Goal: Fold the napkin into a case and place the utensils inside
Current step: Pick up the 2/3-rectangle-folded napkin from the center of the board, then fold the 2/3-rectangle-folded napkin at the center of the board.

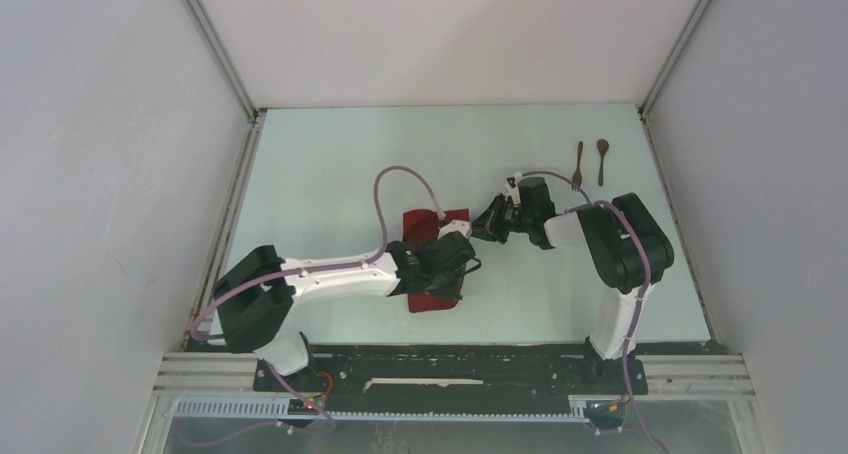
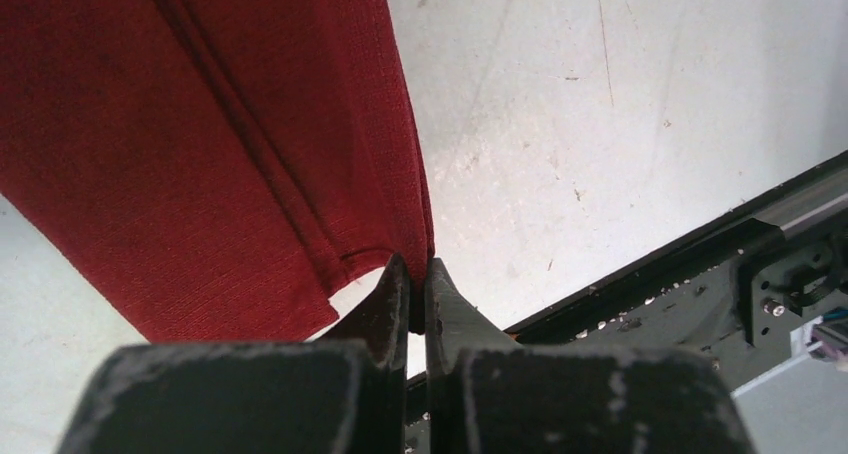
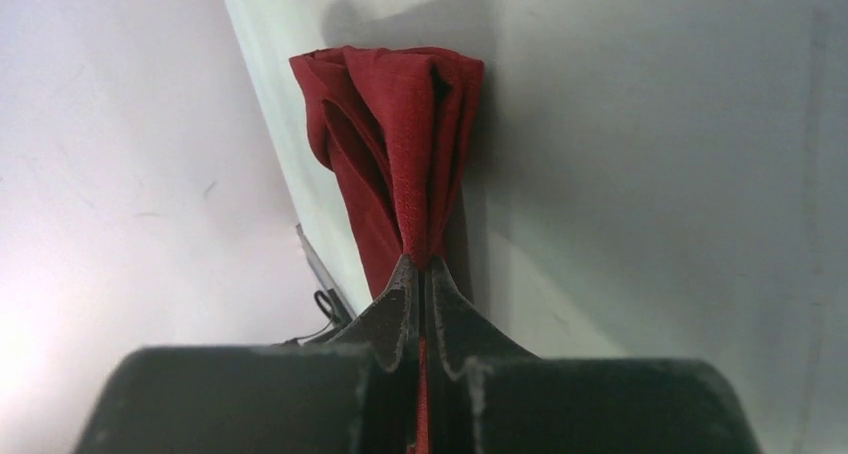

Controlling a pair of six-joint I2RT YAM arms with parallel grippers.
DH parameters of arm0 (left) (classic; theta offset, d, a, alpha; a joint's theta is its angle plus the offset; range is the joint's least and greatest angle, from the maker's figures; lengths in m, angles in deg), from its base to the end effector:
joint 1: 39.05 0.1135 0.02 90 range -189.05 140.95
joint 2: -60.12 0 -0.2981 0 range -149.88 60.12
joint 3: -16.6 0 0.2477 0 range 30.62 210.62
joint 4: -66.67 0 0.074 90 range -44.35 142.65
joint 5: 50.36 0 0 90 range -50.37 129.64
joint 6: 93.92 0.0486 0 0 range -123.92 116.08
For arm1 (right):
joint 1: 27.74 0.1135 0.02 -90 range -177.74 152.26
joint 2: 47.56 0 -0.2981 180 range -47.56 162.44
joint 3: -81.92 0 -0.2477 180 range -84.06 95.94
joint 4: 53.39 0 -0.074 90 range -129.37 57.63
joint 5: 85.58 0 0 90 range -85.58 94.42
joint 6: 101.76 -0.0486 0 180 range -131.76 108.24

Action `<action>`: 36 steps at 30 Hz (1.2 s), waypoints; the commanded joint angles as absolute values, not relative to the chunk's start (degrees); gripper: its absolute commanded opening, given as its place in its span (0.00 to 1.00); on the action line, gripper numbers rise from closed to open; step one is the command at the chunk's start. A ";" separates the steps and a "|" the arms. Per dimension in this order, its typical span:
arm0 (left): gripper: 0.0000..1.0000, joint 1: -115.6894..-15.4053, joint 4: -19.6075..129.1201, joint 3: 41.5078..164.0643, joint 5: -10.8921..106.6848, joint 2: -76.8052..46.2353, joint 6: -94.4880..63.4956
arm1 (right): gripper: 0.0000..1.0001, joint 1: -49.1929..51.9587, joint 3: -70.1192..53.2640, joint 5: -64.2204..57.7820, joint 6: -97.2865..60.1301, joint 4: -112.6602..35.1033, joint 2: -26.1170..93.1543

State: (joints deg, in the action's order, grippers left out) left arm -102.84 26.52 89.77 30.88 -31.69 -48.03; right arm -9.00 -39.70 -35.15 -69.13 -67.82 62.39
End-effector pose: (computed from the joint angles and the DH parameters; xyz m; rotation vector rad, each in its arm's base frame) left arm 0.1512 -0.2904 0.2279 0.3985 2.6304 -0.4807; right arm 0.3353 0.1464 0.1324 0.3938 2.4373 1.4331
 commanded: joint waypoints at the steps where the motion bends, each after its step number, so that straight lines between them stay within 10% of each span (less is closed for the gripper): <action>1: 0.00 -101.15 35.20 84.55 35.02 -25.47 -49.03 | 0.00 -5.97 -33.55 -27.01 -60.51 -54.09 55.91; 36: 0.00 -94.18 56.99 48.84 39.15 0.60 -49.52 | 0.00 14.39 3.23 -2.35 -60.27 -14.65 65.69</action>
State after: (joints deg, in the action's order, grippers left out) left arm -94.49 56.73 50.30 36.94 -0.52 -48.82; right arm 13.71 -0.12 -4.44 -58.46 -14.51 64.23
